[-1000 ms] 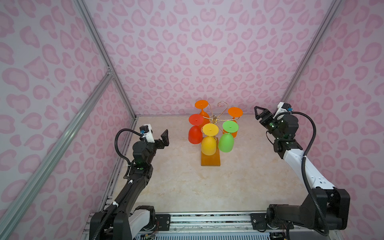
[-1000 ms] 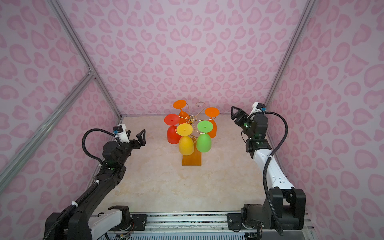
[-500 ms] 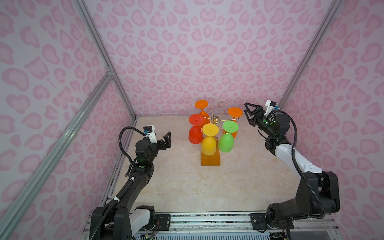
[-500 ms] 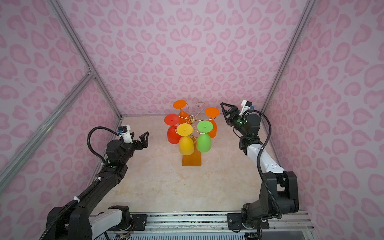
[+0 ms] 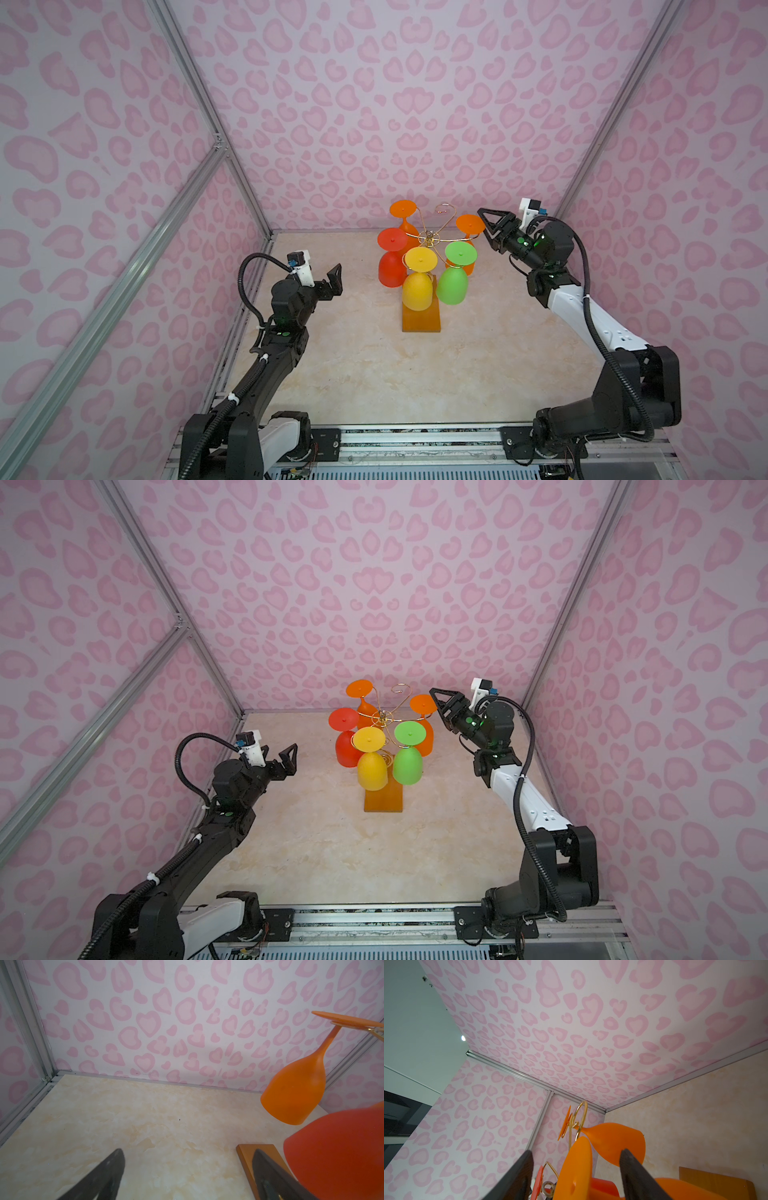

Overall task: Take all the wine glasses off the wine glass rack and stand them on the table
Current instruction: 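Reach the right gripper to the far orange glass while the left arm rises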

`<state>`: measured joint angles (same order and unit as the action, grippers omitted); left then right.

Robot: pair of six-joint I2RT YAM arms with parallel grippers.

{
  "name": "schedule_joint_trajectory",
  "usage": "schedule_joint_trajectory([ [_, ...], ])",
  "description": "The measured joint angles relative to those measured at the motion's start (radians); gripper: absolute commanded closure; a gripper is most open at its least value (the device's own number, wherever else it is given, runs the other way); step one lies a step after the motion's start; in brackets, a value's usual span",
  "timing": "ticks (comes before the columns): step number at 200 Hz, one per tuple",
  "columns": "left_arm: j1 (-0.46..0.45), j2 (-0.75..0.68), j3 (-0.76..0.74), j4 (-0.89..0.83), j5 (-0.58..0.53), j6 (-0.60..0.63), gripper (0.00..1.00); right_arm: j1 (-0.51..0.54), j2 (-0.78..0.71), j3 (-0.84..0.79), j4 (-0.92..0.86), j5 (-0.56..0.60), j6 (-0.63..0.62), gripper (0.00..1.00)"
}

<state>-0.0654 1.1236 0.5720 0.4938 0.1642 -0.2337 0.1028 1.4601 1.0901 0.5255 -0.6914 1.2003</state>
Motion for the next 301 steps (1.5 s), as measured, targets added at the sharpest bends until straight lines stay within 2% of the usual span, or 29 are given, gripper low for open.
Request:
schedule_joint_trajectory([
  [39, -0.001, 0.0, 0.0, -0.002, 0.0, 0.003, 0.03, 0.0, -0.013, 0.005, -0.044, 0.0, -0.018, 0.52],
  [105, -0.001, 0.0, 0.0, -0.003, -0.007, 0.003, 0.03, 0.002, -0.021, 0.021, -0.135, -0.006, -0.059, 0.59],
  [131, -0.001, 0.0, 0.0, -0.007, -0.008, 0.007, 0.03, 0.002, -0.021, 0.026, -0.149, -0.009, -0.067, 0.71],
  [158, -0.002, 0.0, 0.0, -0.009, -0.012, 0.007, 0.03, 0.002, -0.021, 0.029, -0.159, -0.009, -0.067, 0.73],
  [275, -0.002, 0.011, 0.0, -0.023, -0.015, 0.008, 0.03, 0.002, -0.029, 0.039, -0.139, -0.036, -0.024, 0.99],
  [301, -0.002, 0.013, 0.0, -0.027, -0.016, 0.008, 0.03, -0.001, -0.031, 0.046, -0.139, -0.047, -0.002, 1.0],
])
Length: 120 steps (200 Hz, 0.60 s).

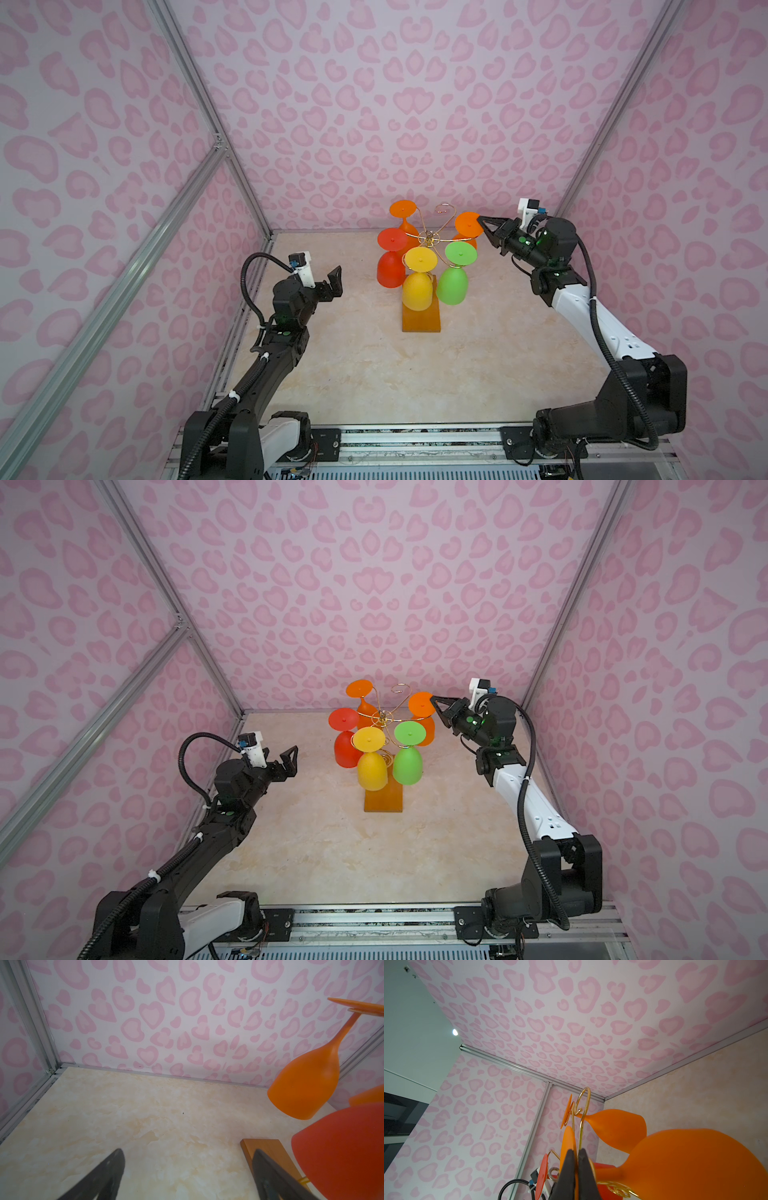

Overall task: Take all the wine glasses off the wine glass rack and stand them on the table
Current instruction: 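Reach the right gripper to the far orange glass while the left arm rises, then close the right gripper on the orange glass's base and lift it off the hook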

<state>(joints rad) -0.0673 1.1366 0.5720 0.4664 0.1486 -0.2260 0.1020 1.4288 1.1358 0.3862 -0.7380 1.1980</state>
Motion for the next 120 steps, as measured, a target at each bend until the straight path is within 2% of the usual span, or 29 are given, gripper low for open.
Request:
schedule_joint_trajectory([
  [70, 0.0, 0.005, 0.0, -0.001, 0.0, 0.0, 0.03, -0.019, -0.013, 0.0, 0.043, -0.026, 0.093, 1.0],
  [120, 0.0, 0.006, 0.002, -0.008, 0.0, 0.002, 0.03, -0.037, -0.056, -0.035, 0.042, -0.042, 0.099, 1.0],
])
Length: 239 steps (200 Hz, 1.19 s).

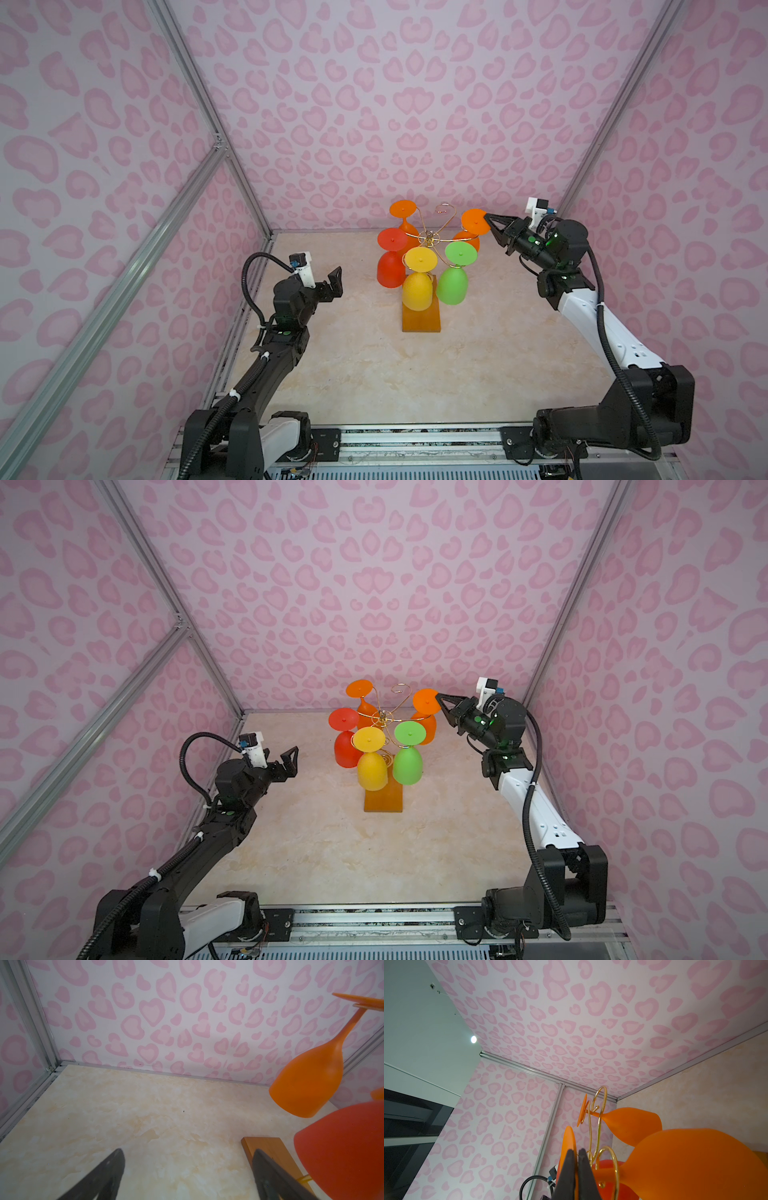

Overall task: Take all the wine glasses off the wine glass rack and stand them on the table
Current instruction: 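Close the right gripper on the orange glass's base and lift it off the hook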

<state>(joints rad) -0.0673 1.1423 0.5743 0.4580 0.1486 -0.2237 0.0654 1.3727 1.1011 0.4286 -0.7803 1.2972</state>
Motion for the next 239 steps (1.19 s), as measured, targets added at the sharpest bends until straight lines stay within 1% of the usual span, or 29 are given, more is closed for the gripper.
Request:
schedule_joint_trajectory([
  [63, 0.0, 0.006, 0.003, 0.0, 0.0, 0.0, 0.03, 0.005, -0.048, -0.011, -0.063, -0.01, -0.036, 1.0],
  [121, 0.0, 0.006, 0.003, 0.0, 0.001, 0.0, 0.03, 0.053, -0.039, 0.006, -0.102, -0.013, -0.06, 1.0],
  [184, 0.0, 0.006, 0.003, 0.0, 0.0, 0.0, 0.03, 0.068, 0.028, 0.069, -0.119, -0.008, -0.063, 1.0],
  [239, -0.002, 0.006, 0.003, -0.001, 0.0, 0.0, 0.03, 0.069, 0.132, 0.167, -0.112, -0.02, -0.07, 1.0],
])
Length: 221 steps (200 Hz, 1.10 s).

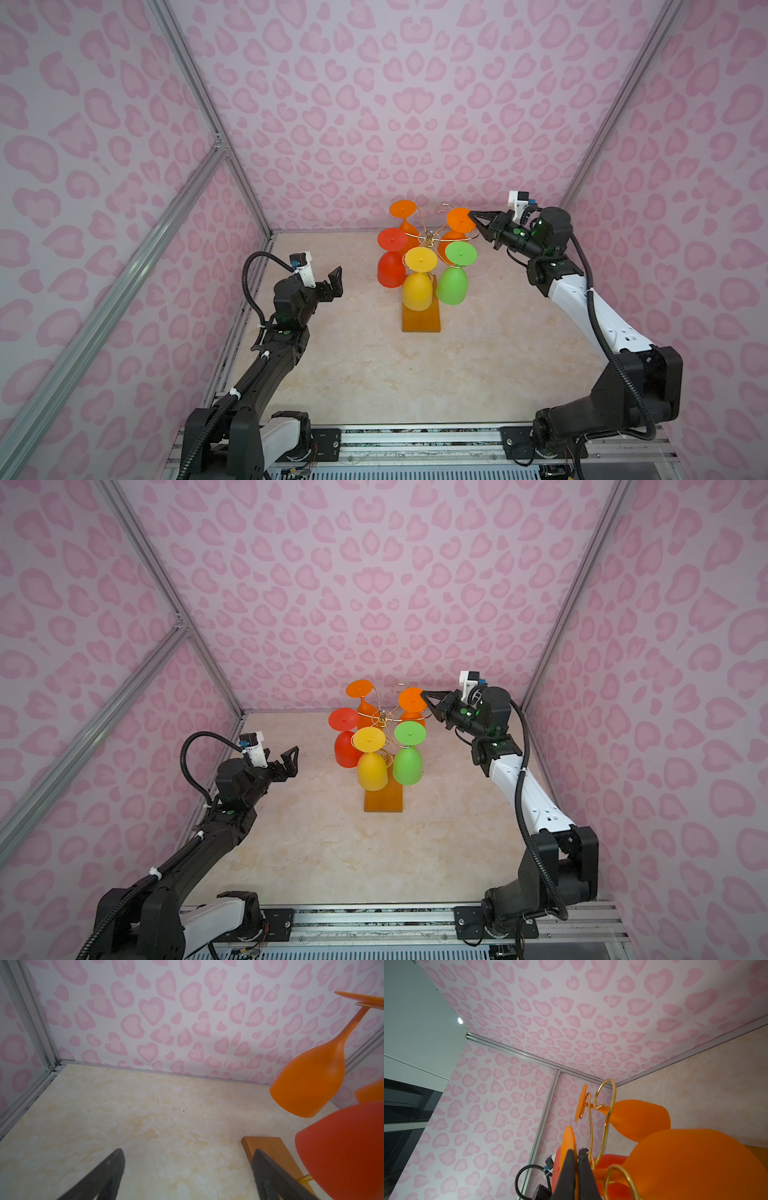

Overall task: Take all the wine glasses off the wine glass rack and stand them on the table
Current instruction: 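Close the right gripper on the orange glass's base and lift it off the hook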

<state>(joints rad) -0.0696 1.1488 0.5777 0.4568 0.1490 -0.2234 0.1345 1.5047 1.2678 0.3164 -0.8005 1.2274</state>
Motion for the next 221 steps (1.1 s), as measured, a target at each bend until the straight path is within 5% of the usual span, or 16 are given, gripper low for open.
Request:
schedule_joint_trajectory([
  [118, -0.002, -0.003, 0.0, -0.013, 0.0, 0.0, 0.03, -0.087, 0.063, 0.035, 0.043, 0.014, 0.019, 1.0],
  [221, -0.002, -0.147, 0.029, -0.026, 0.008, -0.023, 0.02, -0.301, -0.237, -0.101, 0.037, 0.023, -0.016, 1.0],
])
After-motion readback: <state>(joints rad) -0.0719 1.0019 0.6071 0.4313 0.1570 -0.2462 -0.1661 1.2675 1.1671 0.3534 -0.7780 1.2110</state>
